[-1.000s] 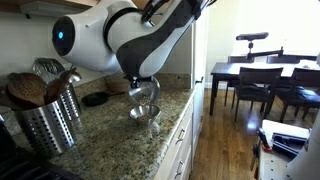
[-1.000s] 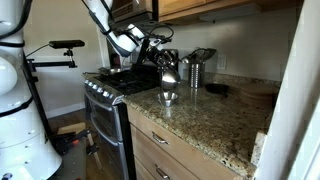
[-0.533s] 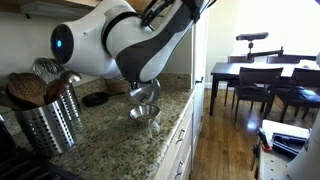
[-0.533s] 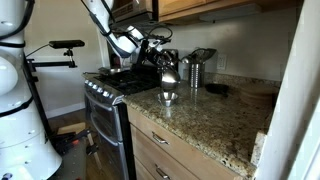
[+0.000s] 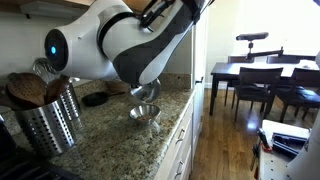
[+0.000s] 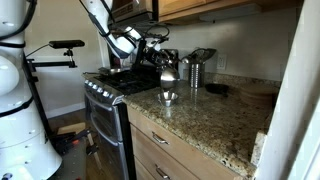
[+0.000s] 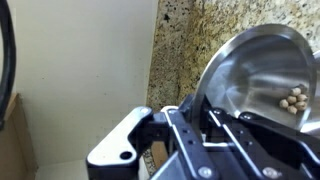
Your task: Pour the contents in the right silver bowl into the other
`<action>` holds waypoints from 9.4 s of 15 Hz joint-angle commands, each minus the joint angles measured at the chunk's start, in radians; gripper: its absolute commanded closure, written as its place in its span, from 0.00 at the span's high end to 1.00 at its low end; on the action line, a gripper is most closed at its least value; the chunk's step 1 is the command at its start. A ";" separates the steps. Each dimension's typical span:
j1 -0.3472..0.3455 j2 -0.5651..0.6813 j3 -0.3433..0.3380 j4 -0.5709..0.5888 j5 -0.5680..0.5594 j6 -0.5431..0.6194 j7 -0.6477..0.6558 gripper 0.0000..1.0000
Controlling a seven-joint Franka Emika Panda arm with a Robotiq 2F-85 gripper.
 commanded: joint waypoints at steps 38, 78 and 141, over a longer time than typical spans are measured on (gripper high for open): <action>-0.147 -0.153 -0.088 -0.071 0.267 0.346 0.013 0.07; -0.325 -0.419 -0.251 -0.407 0.630 0.772 -0.126 0.07; -0.495 0.043 -0.272 -0.057 1.309 0.823 -1.212 0.44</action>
